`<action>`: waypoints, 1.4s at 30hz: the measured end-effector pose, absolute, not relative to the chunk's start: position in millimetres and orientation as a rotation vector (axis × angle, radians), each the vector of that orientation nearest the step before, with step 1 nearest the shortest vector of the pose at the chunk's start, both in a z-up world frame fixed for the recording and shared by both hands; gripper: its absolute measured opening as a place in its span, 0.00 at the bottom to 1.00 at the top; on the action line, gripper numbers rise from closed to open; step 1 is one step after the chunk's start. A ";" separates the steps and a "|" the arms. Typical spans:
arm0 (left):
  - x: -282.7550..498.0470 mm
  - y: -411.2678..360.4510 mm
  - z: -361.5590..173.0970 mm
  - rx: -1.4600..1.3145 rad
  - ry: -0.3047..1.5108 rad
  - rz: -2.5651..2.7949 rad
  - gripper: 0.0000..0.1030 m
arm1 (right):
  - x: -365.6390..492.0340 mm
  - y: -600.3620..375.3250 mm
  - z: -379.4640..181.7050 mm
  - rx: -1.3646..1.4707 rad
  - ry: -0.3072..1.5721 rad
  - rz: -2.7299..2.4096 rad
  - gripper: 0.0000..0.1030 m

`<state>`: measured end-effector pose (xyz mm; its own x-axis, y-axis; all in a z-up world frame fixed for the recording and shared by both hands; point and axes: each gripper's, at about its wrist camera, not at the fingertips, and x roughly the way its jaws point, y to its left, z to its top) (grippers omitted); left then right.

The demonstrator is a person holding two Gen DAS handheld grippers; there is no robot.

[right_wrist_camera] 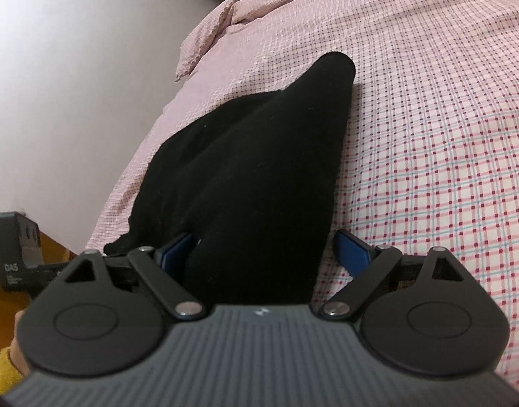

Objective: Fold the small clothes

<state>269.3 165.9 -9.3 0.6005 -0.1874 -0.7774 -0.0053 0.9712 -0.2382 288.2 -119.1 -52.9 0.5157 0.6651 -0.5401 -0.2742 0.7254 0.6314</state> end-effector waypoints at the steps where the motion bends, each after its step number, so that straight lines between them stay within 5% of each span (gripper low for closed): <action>1: 269.2 165.9 -9.3 -0.226 0.922 -0.106 1.00 | 288.1 -119.2 -52.8 0.512 0.855 0.595 0.89; 16: 265.2 166.3 -5.3 -0.249 0.914 -0.117 0.99 | 295.9 -120.2 -53.1 0.604 0.847 0.593 0.89; 18: 262.8 168.6 -2.0 -0.280 0.901 -0.147 0.86 | 302.4 -124.4 -55.0 0.670 0.852 0.586 0.70; 20: 259.8 172.3 -0.2 -0.381 0.892 -0.221 0.54 | 309.1 -128.8 -58.7 0.734 0.873 0.566 0.57; 27: 255.7 190.8 -3.7 -0.634 0.906 -0.272 0.45 | 313.2 -140.7 -51.4 0.860 0.929 0.559 0.41; 42: 163.4 112.3 26.0 -0.594 0.902 -0.399 0.44 | 231.3 -204.2 1.2 0.792 0.929 0.594 0.39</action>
